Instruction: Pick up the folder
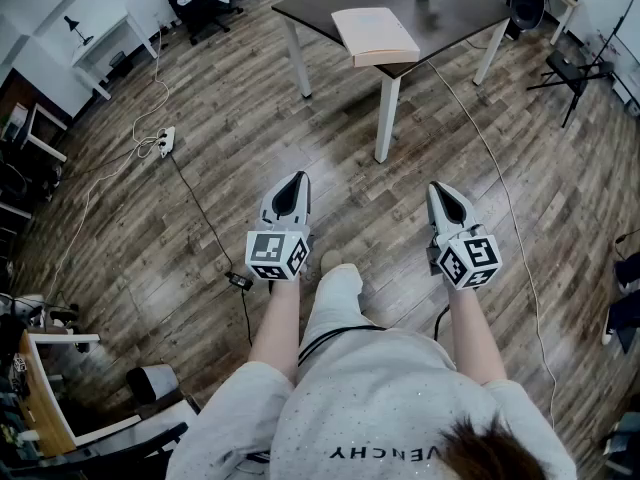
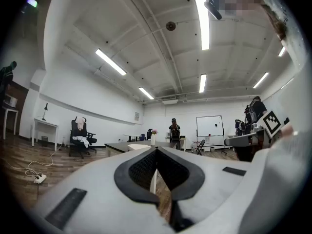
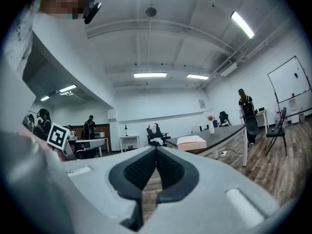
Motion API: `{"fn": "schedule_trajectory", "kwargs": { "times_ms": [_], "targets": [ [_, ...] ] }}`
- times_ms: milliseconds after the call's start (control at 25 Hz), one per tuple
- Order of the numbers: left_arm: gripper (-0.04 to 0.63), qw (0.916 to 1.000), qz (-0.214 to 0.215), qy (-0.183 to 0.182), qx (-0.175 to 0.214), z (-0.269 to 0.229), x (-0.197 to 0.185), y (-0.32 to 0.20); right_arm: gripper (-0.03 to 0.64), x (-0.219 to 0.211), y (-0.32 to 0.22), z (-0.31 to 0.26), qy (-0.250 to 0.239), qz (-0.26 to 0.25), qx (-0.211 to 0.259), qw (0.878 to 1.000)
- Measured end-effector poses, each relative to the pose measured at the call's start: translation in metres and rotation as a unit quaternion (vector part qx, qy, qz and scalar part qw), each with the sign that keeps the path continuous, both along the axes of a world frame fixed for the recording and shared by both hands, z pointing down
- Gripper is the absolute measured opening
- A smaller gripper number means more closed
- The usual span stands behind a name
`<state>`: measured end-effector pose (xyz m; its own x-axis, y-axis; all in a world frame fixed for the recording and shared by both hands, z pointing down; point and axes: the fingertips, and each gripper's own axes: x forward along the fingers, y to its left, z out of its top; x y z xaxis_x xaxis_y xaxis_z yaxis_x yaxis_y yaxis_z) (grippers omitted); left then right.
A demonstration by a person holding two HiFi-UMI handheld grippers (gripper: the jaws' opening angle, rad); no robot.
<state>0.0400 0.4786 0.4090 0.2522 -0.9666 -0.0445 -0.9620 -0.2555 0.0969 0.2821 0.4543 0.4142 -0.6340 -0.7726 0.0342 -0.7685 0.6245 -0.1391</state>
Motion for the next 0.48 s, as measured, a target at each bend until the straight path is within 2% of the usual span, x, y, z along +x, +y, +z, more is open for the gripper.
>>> {"fn": "schedule_trajectory", "kwargs": {
  "times_ms": [320,480],
  "targets": [
    [-0.002,0.9999,-0.009,0.014,0.003,-0.002,-0.027,-0.05,-0.002,-0.024,-0.051,0.0,-0.002,0.009,-0.001,1.0],
    [-0.002,0.9996,-0.01,0.026,-0.001,0.001,-0.047,-0.082,-0.002,-0.046,-0.085,0.011,-0.003,0.008,-0.017,1.0]
  ]
}}
